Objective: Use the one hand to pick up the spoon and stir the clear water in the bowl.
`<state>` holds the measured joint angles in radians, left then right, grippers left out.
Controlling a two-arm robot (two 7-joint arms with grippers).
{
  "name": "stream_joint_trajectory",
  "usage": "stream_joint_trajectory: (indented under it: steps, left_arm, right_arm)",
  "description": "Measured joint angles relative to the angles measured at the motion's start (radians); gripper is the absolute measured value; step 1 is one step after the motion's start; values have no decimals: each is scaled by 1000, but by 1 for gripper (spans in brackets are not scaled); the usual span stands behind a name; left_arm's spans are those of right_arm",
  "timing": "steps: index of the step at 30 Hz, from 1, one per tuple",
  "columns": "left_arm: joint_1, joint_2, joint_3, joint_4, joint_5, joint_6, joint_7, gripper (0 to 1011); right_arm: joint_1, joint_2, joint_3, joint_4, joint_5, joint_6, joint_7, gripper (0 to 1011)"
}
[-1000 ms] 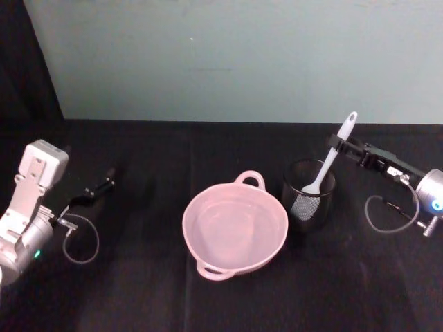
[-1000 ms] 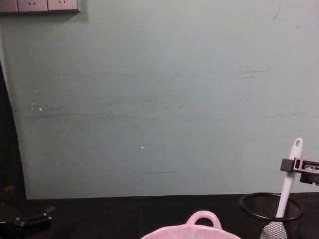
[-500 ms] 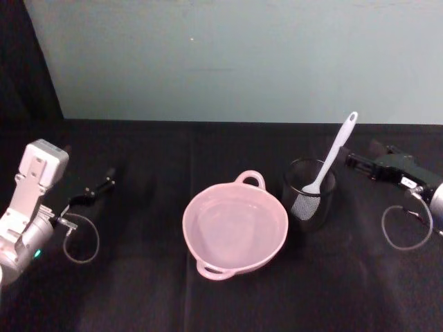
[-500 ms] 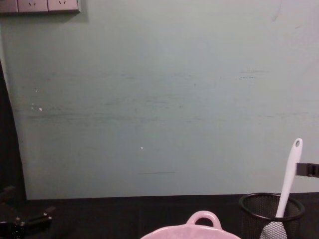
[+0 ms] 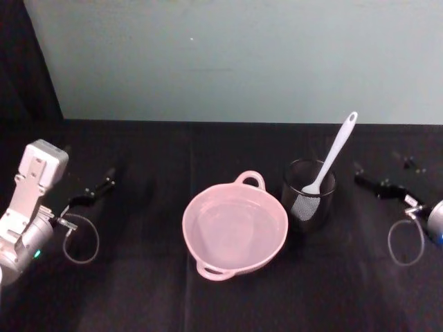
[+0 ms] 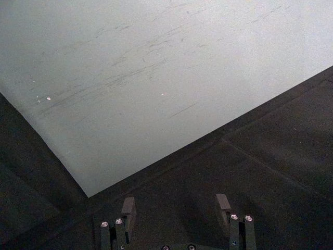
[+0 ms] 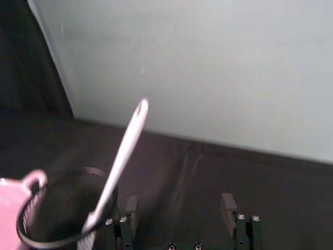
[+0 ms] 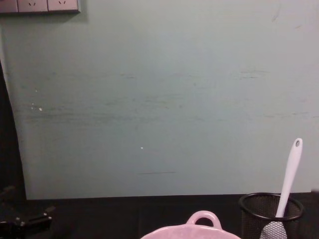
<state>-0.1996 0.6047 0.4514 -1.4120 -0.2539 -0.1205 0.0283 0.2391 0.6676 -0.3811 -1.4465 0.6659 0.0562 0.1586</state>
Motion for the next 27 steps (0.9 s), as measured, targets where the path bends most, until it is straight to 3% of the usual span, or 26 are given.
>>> stream_joint_trajectory:
  steps: [3, 9, 27]
  left_arm:
    - [0, 0, 0, 0, 0, 0, 0, 1005]
    - [0, 0, 0, 0, 0, 0, 0, 1005]
    - [0, 0, 0, 0, 0, 0, 0, 1005]
  right_arm:
    - [22, -8, -25, 27, -21, 60, 13, 1002]
    - [26, -14, -32, 29, -54, 85, 10, 1002]
    - [26, -13, -31, 31, -46, 81, 13, 1000]
